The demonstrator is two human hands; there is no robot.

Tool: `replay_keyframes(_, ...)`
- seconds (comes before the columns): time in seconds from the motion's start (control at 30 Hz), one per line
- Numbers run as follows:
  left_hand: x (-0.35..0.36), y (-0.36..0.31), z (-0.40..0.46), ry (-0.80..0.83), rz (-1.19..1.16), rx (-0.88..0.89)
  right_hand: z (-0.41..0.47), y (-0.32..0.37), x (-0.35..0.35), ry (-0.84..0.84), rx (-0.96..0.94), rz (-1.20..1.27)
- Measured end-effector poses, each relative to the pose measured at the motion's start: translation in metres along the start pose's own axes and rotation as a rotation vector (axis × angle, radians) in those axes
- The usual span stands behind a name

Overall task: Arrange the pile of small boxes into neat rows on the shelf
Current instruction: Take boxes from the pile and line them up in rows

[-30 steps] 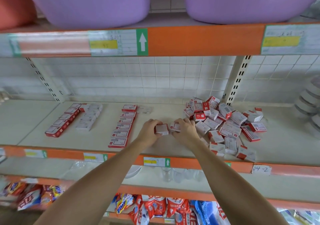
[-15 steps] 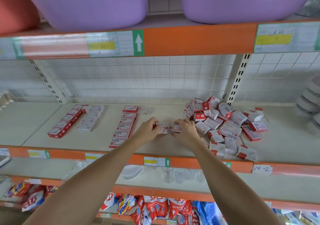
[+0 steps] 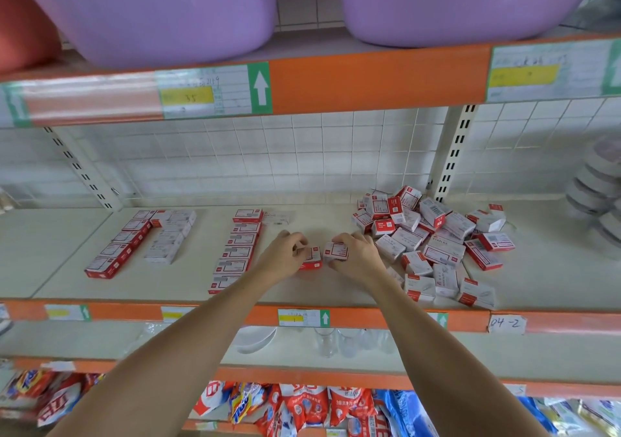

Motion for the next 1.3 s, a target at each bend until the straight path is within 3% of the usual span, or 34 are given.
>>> replay_keyframes(0.13, 0.002, 0.002, 0.0, 0.137, -0.003, 0.072, 0.0, 0.0, 0.0, -0.002, -0.016, -0.004)
replay_keyframes(0.33, 0.002, 0.008, 0.004, -0.025, 0.063, -0.009, 0.0, -0.001, 0.001, -0.042, -0.004, 0.06)
replay_keyframes(0.57, 0.002, 0.001, 0.002, -0.023, 0.194, -0.032, 0.001, 0.0, 0.001, -0.059, 0.02, 0.065)
replay_keyframes(0.8, 0.002, 0.0, 0.004, 0.033, 0.048, 0.009, 0.001, -0.001, 0.001, -0.044, -0.013, 0.043)
replay_keyframes(1.3, -0.019, -0.009, 0.001, -0.214, 0.12, 0.115, 0.009, 0.003, -0.009, -0.049, -0.014, 0.117)
Point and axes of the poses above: each hand's wrist, its own z-axis towards the middle knuckle, its own x-axis out of the palm, y = z × x, the point moved 4 cm from there along z, towards the middle knuckle, and after that the axes turned 13 degrees about -x, right-handed, at the moved point
